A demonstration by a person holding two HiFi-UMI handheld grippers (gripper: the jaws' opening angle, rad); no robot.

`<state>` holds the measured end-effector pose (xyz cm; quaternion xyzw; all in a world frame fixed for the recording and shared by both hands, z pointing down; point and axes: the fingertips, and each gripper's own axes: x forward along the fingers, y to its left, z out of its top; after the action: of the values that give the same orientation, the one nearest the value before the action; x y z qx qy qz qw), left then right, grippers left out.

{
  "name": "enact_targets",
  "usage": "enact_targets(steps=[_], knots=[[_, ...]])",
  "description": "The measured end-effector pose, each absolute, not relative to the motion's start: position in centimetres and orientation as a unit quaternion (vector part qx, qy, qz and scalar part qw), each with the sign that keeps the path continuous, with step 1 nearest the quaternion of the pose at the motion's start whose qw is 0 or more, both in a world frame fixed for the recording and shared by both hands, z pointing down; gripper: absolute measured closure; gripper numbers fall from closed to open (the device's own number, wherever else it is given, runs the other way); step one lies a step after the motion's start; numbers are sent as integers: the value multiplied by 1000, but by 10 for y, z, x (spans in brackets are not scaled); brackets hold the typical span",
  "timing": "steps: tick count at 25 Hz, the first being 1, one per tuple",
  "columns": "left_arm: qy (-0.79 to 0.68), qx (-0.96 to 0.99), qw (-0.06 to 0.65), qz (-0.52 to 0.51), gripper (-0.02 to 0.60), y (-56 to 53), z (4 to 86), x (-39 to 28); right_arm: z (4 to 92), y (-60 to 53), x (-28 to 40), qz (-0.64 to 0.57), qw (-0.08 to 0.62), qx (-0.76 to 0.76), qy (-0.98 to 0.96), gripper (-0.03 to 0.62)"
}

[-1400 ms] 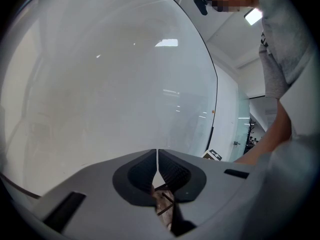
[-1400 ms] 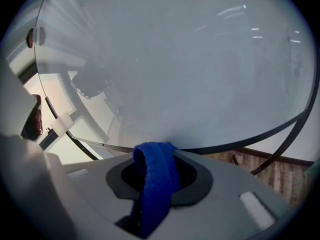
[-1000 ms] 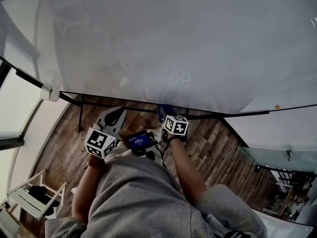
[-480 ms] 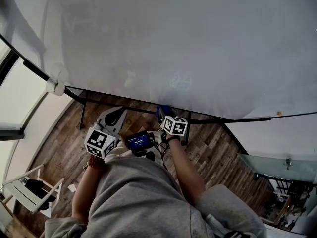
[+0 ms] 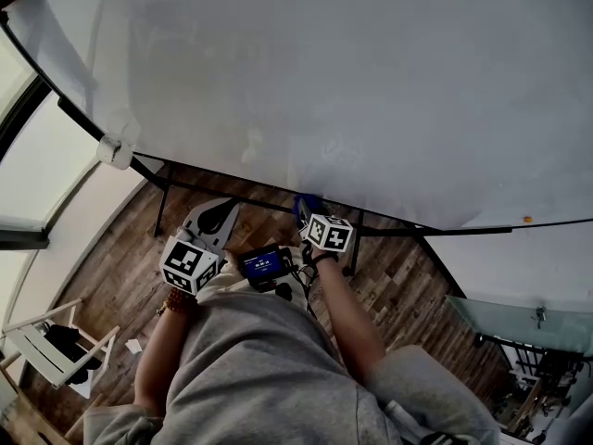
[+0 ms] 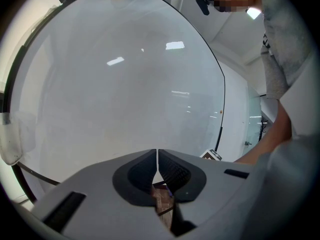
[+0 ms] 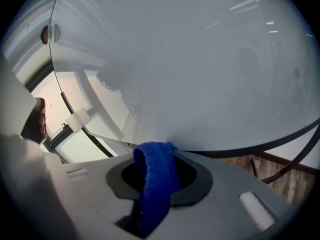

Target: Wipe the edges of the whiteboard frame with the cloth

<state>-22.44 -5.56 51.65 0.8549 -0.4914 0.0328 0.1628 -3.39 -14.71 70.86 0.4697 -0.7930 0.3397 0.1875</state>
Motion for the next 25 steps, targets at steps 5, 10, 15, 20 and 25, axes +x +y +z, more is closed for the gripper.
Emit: enact_targets(steps=[5, 10, 15, 20, 25], knots=[[-493, 854, 162, 32, 563, -52, 515, -225, 706, -146, -45, 336, 193, 456, -802, 490], [-499, 850, 163, 32, 563, -50, 517, -229, 707, -147, -57, 336, 190, 450, -805, 490], [-503, 848, 163, 31, 563, -48, 517, -230, 705, -145, -69, 339, 188, 437, -811, 490], [-507, 845, 165, 31, 563, -48, 518, -233, 707, -146, -78, 342, 190, 431, -813, 490], [-516, 840, 164, 29, 563, -45, 515, -234, 703, -144, -88, 343, 191, 415, -821, 490]])
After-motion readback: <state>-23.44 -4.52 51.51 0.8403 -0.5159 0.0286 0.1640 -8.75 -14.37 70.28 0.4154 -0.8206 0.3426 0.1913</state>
